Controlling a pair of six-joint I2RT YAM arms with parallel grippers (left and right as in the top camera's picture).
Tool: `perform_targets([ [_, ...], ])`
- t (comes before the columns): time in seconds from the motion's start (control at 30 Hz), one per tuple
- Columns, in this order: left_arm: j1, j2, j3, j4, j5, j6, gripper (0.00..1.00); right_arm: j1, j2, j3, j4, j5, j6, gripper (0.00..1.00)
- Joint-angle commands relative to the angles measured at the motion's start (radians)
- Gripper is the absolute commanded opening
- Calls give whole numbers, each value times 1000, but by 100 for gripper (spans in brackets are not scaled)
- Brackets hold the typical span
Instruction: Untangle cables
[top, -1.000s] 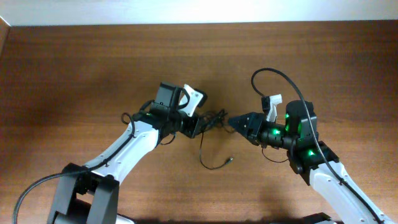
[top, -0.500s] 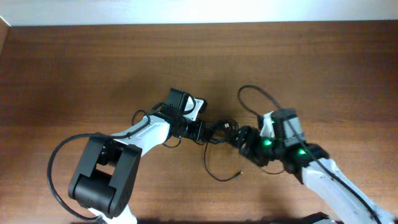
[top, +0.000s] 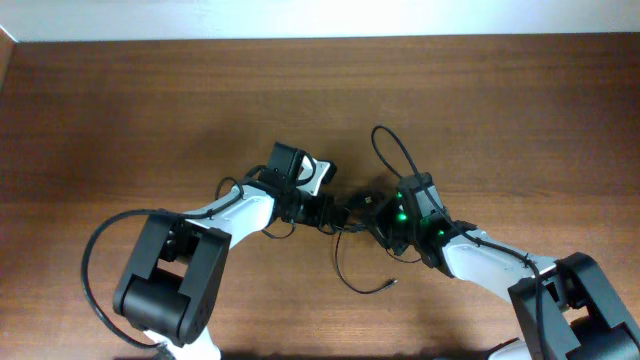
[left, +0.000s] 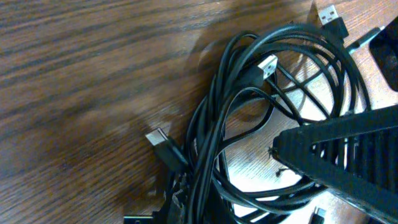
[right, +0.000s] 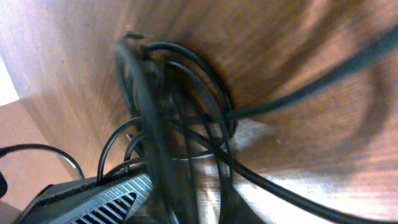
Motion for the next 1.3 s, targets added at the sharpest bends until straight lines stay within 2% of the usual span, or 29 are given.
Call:
perform_targets([
  [0.0, -6, 16, -7, -2, 23, 41, 0, 3, 6, -2, -5, -84, -92, 4],
  [0.07, -6, 16, -7, -2, -161, 43, 0, -13, -3, -2, -8, -154, -214, 4],
  [0.13, -6, 16, -7, 0, -449, 43, 0, -64, -50, -2, -7, -279, -348, 4],
  [0.17, -6, 16, -7, 2, -492, 43, 0, -79, -66, -2, -4, -336, -395, 4],
  [0.23, -6, 16, -7, 39, -507, 39, 0, -120, -87, -2, 9, -567, -505, 4],
  [0.3, -6, 16, -7, 60, -506, -41, 0, -124, -87, -2, 68, -705, -509, 4],
  [0.33, -6, 16, -7, 51, -489, -63, 0, -124, -87, -2, 151, -774, -508, 4],
  [0.4, -6, 16, -7, 48, -485, -66, 0, -124, -87, -2, 212, -849, -510, 4],
  [0.5, 10, 11, -6, 165, -484, -67, 0, -122, -86, -2, 112, -792, -592, 4],
  [0.57, 52, -40, -5, 182, -484, -66, 0, -122, -85, -2, -53, -566, -615, 4],
  [0.63, 95, -97, -5, 140, -484, -66, 0, -122, -86, -2, -138, -402, -616, 4],
  [0.7, 137, -177, -5, 55, -379, -66, 0, -122, -86, -2, -151, -336, -618, 4],
  [0.73, 140, -214, -5, 10, -187, -66, 0, -122, -86, -2, -152, -282, -618, 4],
  [0.8, 140, -223, -5, 13, 95, -66, 0, -122, -86, -2, -151, -248, -618, 4],
  [0.83, 140, -223, -5, 13, 148, -65, 0, -122, -86, -2, -151, -248, -618, 4],
  [0.87, 140, -223, -5, 13, 235, -4, 0, -122, -86, 0, -147, -250, -646, 4],
  [0.9, 141, -223, -5, 17, 238, 48, 0, -122, -86, 1, -135, -309, -715, 4],
  [0.97, 147, -223, -5, 74, 223, 69, 0, -122, -86, 1, -61, -552, -835, 4],
  [1.0, 147, -223, -5, 117, 203, 69, 6, -122, -86, 1, -22, -694, -876, 4],
  [1.03, 147, -223, -5, 140, 188, 69, 11, -122, -86, 1, -25, -722, -880, 4],
  [1.07, 147, -223, -5, 142, 188, 69, 38, -122, -86, 1, -31, -713, -887, 4],
  [1.1, 147, -223, -5, 130, 180, 69, 93, -122, -86, 1, -29, -710, -880, 4],
  [1.13, 147, -223, -5, 106, 161, 69, 99, -122, -86, 1, -30, -681, -825, 4],
  [1.2, 147, -223, -5, 56, 133, 64, 99, -122, -86, 1, -32, -641, -754, 9],
  [1.27, 147, -223, -5, 54, 137, 42, 99, -122, -86, 1, -30, -641, -767, 13],
])
